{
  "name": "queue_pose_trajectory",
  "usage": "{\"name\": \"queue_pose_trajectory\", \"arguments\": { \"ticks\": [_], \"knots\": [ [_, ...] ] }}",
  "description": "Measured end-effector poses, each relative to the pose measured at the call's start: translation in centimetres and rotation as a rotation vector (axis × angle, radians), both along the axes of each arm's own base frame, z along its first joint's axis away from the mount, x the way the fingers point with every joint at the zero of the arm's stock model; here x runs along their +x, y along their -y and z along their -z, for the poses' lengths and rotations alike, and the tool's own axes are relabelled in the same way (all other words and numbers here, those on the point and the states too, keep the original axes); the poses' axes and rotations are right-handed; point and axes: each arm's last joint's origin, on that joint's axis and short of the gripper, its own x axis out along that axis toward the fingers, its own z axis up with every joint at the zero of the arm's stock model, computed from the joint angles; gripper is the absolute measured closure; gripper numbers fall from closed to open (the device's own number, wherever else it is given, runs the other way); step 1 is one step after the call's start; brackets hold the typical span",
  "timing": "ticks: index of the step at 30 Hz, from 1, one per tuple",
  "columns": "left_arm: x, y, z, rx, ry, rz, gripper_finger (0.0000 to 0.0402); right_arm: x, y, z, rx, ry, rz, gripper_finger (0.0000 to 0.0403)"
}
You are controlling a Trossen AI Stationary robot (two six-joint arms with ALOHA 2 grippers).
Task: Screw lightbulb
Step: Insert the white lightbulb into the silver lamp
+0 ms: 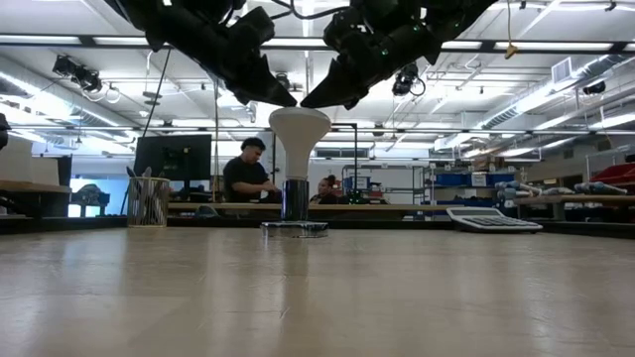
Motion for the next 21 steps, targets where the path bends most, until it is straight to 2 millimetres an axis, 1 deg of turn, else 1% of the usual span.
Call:
{"name": "queue_pose_trajectory", "arguments": {
  "ticks": [4, 6, 9, 11, 13, 16, 19, 21],
  "knots": [
    [0.1, 0.0, 0.1, -0.001, -0.002, 0.002, 0.0401, 0.0, 0.0, -0.6, 0.012, 0.007, 0.008, 0.0389],
    [0.0, 0.0, 0.1, -0.002, -0.005, 0.001, 0.0401, -0.1, 0.0, -1.4, 0.007, 0.015, 0.016, 0.0382],
    [0.0, 0.0, 0.2, -0.004, -0.017, 0.001, 0.0401, -0.3, 0.3, -2.4, -0.04, 0.024, 0.094, 0.0376],
    [-0.1, 0.0, 0.2, -0.002, -0.024, -0.006, 0.0401, -0.6, 0.9, -2.4, -0.069, 0.001, 0.185, 0.0377],
    [-0.1, 0.0, 0.3, 0.001, -0.03, -0.013, 0.0401, -1.0, 1.6, -2.2, -0.072, -0.035, 0.267, 0.0384],
    [-0.1, 0.0, 0.3, 0.003, -0.034, -0.016, 0.0401, -1.6, 2.7, -1.4, -0.027, -0.088, 0.319, 0.0396],
    [-0.1, 0.0, 0.4, 0.006, -0.036, -0.02, 0.0401, -1.7, 3.1, -0.3, 0.034, -0.133, 0.309, 0.0395],
    [-0.1, -0.1, 0.4, 0.012, -0.038, -0.031, 0.0401, -1.4, 3.0, 0.0, 0.053, -0.13, 0.277, 0.0391]
  ]
}}
